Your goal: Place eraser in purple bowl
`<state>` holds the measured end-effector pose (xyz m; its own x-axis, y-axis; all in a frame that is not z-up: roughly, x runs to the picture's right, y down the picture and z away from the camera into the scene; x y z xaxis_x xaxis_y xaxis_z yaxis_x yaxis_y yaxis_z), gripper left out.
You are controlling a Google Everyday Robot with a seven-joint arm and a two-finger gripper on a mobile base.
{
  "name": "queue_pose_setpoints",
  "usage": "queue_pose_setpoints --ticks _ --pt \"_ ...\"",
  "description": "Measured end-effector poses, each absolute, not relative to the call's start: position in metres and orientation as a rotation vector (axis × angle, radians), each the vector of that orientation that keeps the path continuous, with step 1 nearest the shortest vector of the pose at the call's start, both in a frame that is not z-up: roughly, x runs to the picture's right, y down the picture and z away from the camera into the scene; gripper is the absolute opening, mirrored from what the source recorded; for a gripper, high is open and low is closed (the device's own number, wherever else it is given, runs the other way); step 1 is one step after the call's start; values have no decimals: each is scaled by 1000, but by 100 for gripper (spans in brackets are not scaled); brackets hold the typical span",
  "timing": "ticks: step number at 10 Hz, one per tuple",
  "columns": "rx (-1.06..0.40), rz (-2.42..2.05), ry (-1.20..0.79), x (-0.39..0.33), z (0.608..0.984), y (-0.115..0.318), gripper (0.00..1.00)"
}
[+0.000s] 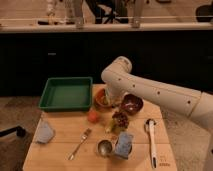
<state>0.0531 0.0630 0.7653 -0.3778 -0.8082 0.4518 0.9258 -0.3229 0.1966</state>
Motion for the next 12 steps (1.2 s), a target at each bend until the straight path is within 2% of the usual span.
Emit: queue_pose_setpoints --ticks 12 --pt "-347 -1876 -499 57 768 59 0"
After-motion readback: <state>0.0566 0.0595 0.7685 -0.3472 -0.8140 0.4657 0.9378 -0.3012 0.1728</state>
